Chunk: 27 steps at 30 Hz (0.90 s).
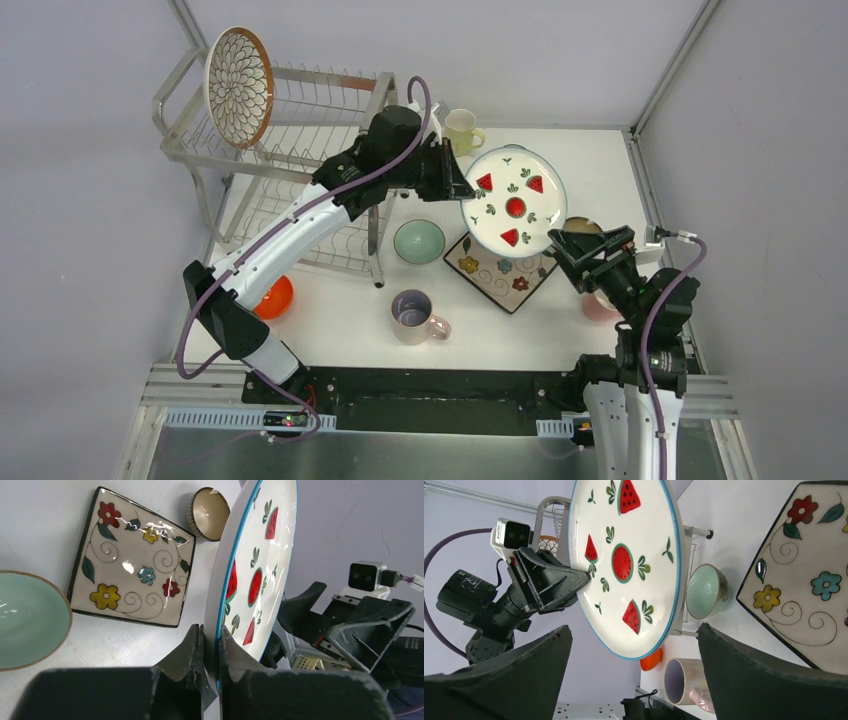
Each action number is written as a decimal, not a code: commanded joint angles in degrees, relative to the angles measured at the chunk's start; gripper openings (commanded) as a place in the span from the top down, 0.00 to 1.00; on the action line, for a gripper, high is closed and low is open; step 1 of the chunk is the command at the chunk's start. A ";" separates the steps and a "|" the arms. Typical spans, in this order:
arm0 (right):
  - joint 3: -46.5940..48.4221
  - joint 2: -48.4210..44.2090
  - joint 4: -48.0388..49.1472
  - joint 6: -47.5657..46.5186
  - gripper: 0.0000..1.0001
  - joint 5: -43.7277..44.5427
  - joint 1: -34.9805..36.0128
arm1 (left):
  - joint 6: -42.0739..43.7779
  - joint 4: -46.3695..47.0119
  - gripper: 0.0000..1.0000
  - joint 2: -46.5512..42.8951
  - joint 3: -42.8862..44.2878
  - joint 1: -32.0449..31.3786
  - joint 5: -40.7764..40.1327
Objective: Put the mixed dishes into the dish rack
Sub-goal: Pick up the plate from the corner of the board, then insert the plate into the dish rack.
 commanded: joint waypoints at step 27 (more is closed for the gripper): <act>6.55 1.34 -3.45 -2.34 0.00 2.15 0.48 | 14.59 14.84 1.00 -5.42 18.28 2.25 -23.43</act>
